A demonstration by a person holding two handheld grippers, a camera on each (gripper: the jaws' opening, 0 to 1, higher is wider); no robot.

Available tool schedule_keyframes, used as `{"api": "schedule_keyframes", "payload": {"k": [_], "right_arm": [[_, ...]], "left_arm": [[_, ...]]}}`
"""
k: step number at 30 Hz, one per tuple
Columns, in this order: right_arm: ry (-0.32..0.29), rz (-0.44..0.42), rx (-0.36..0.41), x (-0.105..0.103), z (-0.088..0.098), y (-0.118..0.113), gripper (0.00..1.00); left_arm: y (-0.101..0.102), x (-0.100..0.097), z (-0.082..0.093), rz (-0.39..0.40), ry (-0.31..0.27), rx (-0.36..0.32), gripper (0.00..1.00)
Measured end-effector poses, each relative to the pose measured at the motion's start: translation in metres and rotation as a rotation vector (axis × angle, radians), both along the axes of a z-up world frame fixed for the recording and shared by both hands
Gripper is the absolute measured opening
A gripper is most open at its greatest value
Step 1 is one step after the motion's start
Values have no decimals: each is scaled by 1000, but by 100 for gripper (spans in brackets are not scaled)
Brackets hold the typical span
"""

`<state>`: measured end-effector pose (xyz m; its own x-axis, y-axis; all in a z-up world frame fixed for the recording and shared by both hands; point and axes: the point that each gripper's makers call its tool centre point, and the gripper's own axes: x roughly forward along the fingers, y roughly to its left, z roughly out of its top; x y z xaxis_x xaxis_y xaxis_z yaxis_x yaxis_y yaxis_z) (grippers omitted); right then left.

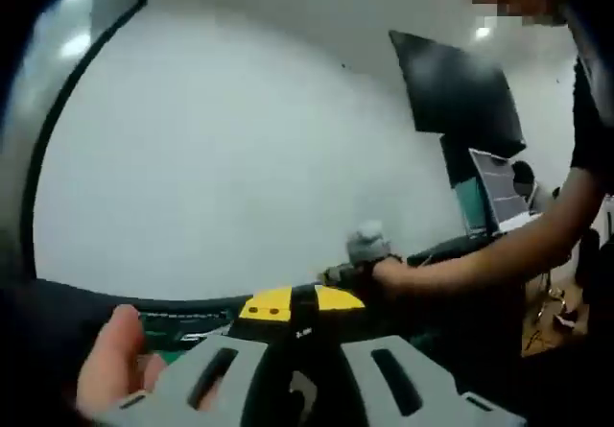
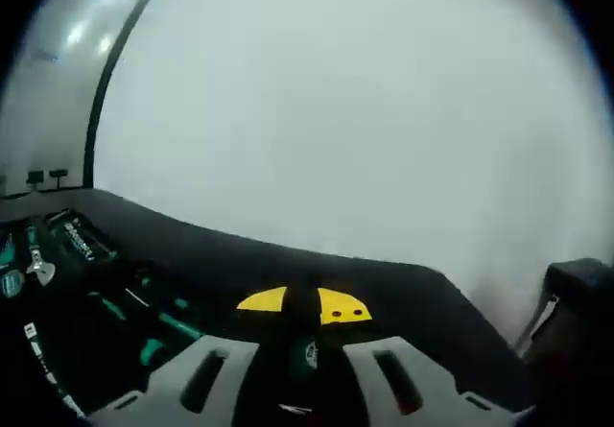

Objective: Pick up the tools and put them into their designated positions in the toolbox.

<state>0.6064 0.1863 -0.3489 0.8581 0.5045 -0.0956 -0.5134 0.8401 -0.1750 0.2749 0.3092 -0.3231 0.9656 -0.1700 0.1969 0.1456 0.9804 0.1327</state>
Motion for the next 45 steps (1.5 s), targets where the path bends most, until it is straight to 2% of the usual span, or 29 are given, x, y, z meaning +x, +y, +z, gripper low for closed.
{"api": "schedule_keyframes", "payload": {"k": [1,2,3,4,5,7,10,14,16,17,19,20,21,23,25,27,28,30,31,32,35,37,39,42,43,45], "right_arm": [[2,11,-12,-4,-1,2,8],[-10,19,-45,-1,-2,5,8],[-21,24,-64,-2,-3,6,8],[-22,28,-71,-3,-3,8,8],[-22,37,-80,0,-4,12,8],[-23,44,-95,0,-6,13,8],[-19,46,-111,0,-8,13,9],[-22,56,-139,3,-11,17,11],[-22,59,-134,4,-11,18,11],[-10,67,-126,10,-11,21,11],[14,107,-123,7,-12,22,11],[62,111,-97,5,-12,20,11],[75,156,-127,1,-11,23,11],[69,234,-152,-4,8,21,12],[76,215,-147,1,32,-3,12],[149,201,-73,4,44,-23,11],[212,186,-59,9,45,-38,11],[291,105,-121,22,39,-73,11],[331,92,-107,24,37,-82,11],[415,67,-28,26,32,-93,11],[603,-19,22,27,8,-124,11],[664,-59,-36,23,-13,-144,11],[730,-80,-70,14,-33,-156,9],[806,-71,-19,12,-47,-156,9],[853,-55,-2,3,-55,-152,10],[897,-34,1,-2,-64,-147,10]], "left_arm": [[-6,-2,5,-22,-16,-21,8],[-9,-5,13,-73,-77,-70,8],[-9,-5,12,-86,-79,-66,11],[-5,-4,9,-63,-52,-67,15],[1,-4,5,-34,-25,-97,16],[6,-2,2,-55,5,-140,15],[7,0,1,-48,2,-122,15],[1,2,-5,-49,30,-94,15],[5,3,-7,-49,39,-93,15],[7,2,-6,-52,37,-102,15],[10,2,-6,-48,38,-121,15],[8,3,-7,-39,40,-124,15],[9,3,-7,-35,41,-123,15],[7,3,-8,-35,44,-118,15],[6,3,-8,-38,43,-111,15],[6,3,-7,-45,40,-116,15],[5,2,-6,-45,37,-120,15],[5,2,-6,-45,36,-123,14],[4,2,-6,-45,37,-121,14],[4,2,-7,-43,40,-115,14],[3,3,-9,-40,47,-103,14],[2,3,-9,-40,48,-101,14],[1,2,-9,-41,47,-101,14],[0,3,-10,-41,53,-92,14],[-1,4,-11,-41,58,-86,14],[-4,5,-14,-39,67,-70,14]]}}
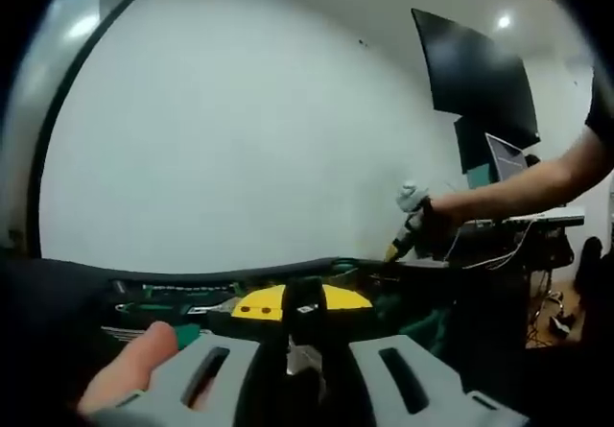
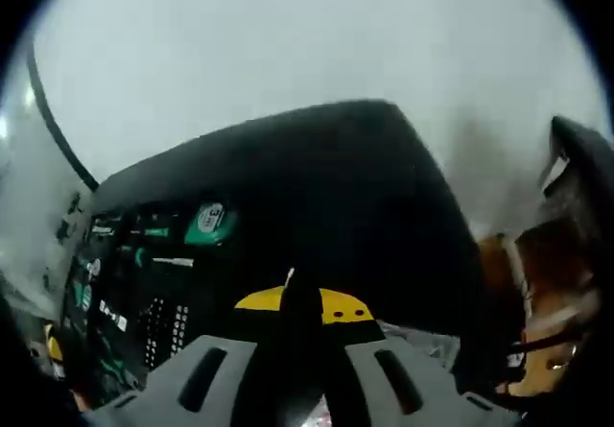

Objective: Pick up the tools and put them into their designated positions in the toolbox.

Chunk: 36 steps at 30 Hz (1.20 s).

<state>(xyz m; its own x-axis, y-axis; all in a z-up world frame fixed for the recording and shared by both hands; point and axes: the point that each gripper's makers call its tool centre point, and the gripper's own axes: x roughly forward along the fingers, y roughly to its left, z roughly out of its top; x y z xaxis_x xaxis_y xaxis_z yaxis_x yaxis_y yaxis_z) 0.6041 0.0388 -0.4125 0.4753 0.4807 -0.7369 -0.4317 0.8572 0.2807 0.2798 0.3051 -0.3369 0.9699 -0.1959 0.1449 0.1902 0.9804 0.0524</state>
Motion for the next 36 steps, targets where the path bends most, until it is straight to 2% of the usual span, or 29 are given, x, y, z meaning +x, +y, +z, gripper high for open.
{"api": "schedule_keyframes", "payload": {"k": [2,4,5,8,9,11,12,13,16,17,19,20,21,22,23,24,25,26,27,28,30,31,33,34,36], "right_arm": [[27,-4,12,2,-4,4,10],[83,-11,49,-1,-5,14,10],[100,-23,30,-4,-10,14,8],[89,5,-63,-4,-22,12,8],[78,-4,-53,-2,-20,12,8],[104,-14,-53,-5,-21,13,8],[94,-10,-61,-28,-20,13,8],[94,-7,-79,-35,-20,12,9],[50,32,-173,-47,-17,6,13],[42,44,-193,-42,-17,7,12],[29,68,-348,-43,-25,-10,0],[14,99,-305,-28,-26,-2,0],[51,45,-280,-29,-24,-2,0],[42,14,-151,-22,-15,12,3],[75,-34,-43,-22,-7,21,8],[155,-94,27,-28,-4,23,11],[130,-104,-13,-24,-7,17,15],[102,-88,-87,-24,-14,10,18],[82,-73,-134,-23,-18,6,17],[88,-78,-129,-24,-22,8,15],[135,-99,-60,-30,-26,20,15],[133,-101,-61,-31,-27,21,13],[87,-64,-140,-35,-28,19,12],[46,-17,-200,-35,-27,19,11],[13,19,-280,-36,-27,17,10]], "left_arm": [[-2,1,-3,0,11,16,14],[-5,1,-5,-2,21,29,14],[-5,2,-6,-2,26,36,14],[-5,2,-8,2,34,49,13],[-3,3,-8,2,35,50,13],[-2,3,-9,2,36,50,13],[-2,3,-8,1,36,49,13],[-2,3,-9,0,36,49,13],[-1,4,-9,1,39,53,13],[-1,4,-10,1,41,56,13],[-2,4,-11,3,44,61,13],[-2,4,-11,3,45,63,13],[-2,4,-11,3,45,65,13],[-2,4,-11,5,46,67,13],[-1,4,-12,6,47,70,13],[-1,4,-12,7,49,73,13],[-1,4,-12,7,50,77,13],[-1,4,-13,8,51,80,13],[-1,4,-13,9,53,83,13],[-1,4,-13,10,54,85,13],[-1,4,-14,11,55,89,13],[-1,4,-14,11,56,90,13],[-1,4,-14,11,58,91,13],[-1,3,-14,12,58,92,13],[-2,3,-14,13,60,95,13]]}}
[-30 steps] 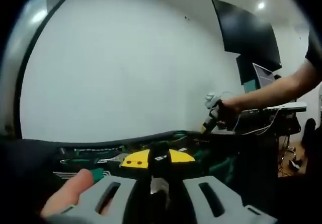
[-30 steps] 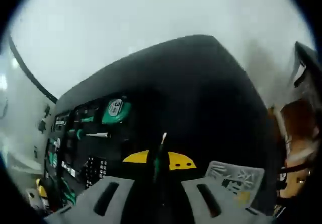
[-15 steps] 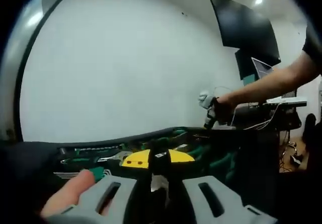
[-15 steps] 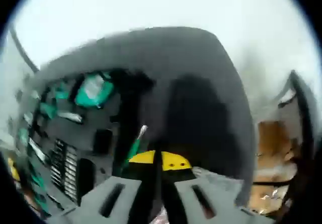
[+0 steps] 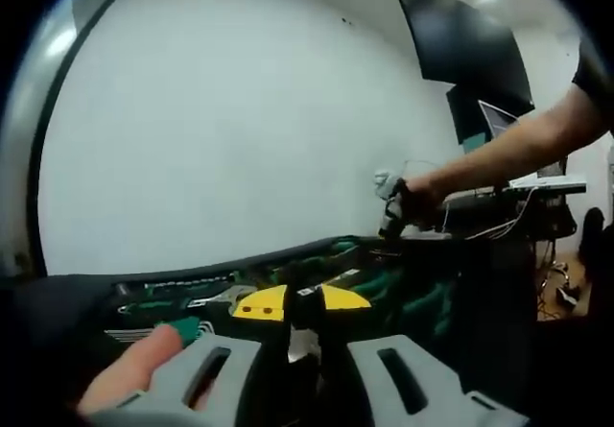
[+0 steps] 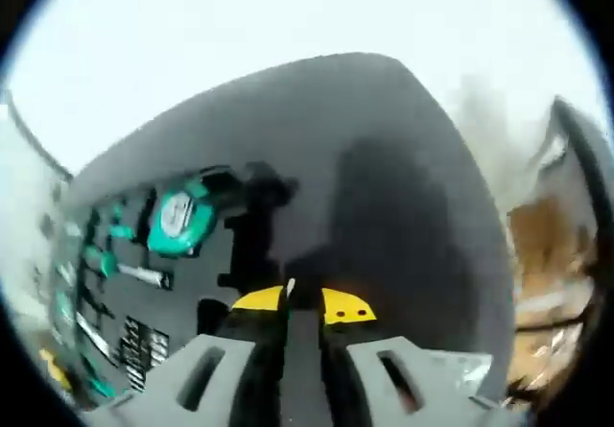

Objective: Pick up the tools and put them into their designated positions in the toolbox.

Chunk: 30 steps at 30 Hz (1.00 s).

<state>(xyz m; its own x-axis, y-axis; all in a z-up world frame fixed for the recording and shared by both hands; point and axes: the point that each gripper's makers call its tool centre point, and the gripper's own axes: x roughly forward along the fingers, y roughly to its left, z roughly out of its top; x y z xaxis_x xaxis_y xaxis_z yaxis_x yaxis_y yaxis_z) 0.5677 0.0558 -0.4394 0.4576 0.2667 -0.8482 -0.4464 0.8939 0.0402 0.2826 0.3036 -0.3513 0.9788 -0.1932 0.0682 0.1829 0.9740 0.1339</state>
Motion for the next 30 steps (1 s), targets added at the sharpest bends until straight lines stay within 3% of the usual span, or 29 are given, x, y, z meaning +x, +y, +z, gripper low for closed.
{"api": "schedule_keyframes", "payload": {"k": [2,4,10,12,14,15,16,17,18,20,24,30], "right_arm": [[-61,95,-109,-1,1,-1,7],[-41,110,-180,3,1,-5,2],[-25,140,-203,10,10,-15,0],[-89,182,-226,23,19,-20,0],[-203,289,-261,34,27,-19,1],[-245,310,-264,52,30,-17,1],[-238,298,-244,53,31,-19,2],[-186,253,-202,47,27,-18,5],[-110,165,-112,42,25,-15,11],[-4,94,-59,57,22,-14,21],[1,128,-229,45,12,-33,21],[34,133,-221,41,2,-26,11]], "left_arm": [[0,0,0,1,1,4,13],[-1,0,-1,4,5,9,13],[-2,-1,-3,10,12,28,13],[-2,-1,-2,10,12,28,13],[-2,-2,-2,7,10,27,13],[-3,-2,-1,6,9,26,13],[-3,-2,-1,5,9,25,13],[-3,-2,-1,5,9,25,13],[-3,-2,-1,4,9,25,13],[-2,-2,-1,5,9,26,13],[-4,-2,-2,7,13,31,13],[-5,-2,-4,13,20,42,13]]}}
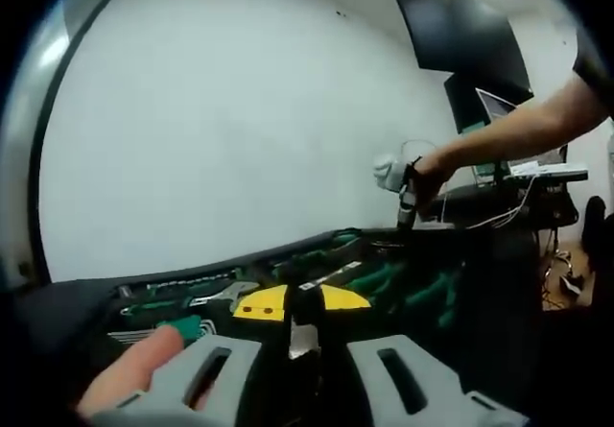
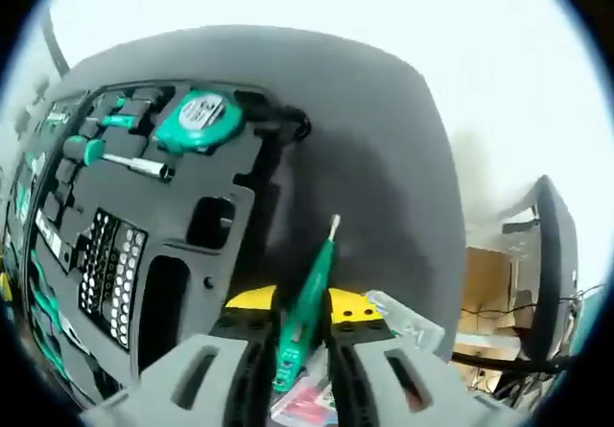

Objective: Pick up the tools and put them into their designated positions in the toolbox.

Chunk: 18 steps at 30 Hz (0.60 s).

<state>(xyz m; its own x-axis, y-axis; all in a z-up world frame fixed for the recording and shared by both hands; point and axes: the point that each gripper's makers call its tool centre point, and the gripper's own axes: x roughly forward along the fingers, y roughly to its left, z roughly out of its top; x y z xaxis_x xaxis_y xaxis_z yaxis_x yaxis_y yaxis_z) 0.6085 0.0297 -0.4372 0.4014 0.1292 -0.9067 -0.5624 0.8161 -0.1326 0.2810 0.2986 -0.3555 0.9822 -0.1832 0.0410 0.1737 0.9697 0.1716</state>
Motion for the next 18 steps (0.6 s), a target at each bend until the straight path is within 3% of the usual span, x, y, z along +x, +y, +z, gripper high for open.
{"api": "schedule_keyframes", "payload": {"k": [1,3,4,8,12,14,15,18], "right_arm": [[32,5,24,-4,0,2,10],[26,26,31,1,-1,0,10],[20,26,47,-16,-1,4,10],[-8,34,106,-28,14,6,9],[-78,56,134,-25,48,10,9],[-155,78,122,-30,68,12,9],[-196,135,125,-38,81,22,9],[-165,202,186,-72,101,49,9]], "left_arm": [[0,0,0,1,1,1,13],[0,0,-1,2,3,3,12],[1,0,-1,3,3,4,12],[1,0,-1,2,3,4,12],[1,0,-1,3,4,5,12],[1,0,-1,3,4,6,12],[1,0,-1,4,4,6,12],[2,1,-1,6,7,10,12]]}}
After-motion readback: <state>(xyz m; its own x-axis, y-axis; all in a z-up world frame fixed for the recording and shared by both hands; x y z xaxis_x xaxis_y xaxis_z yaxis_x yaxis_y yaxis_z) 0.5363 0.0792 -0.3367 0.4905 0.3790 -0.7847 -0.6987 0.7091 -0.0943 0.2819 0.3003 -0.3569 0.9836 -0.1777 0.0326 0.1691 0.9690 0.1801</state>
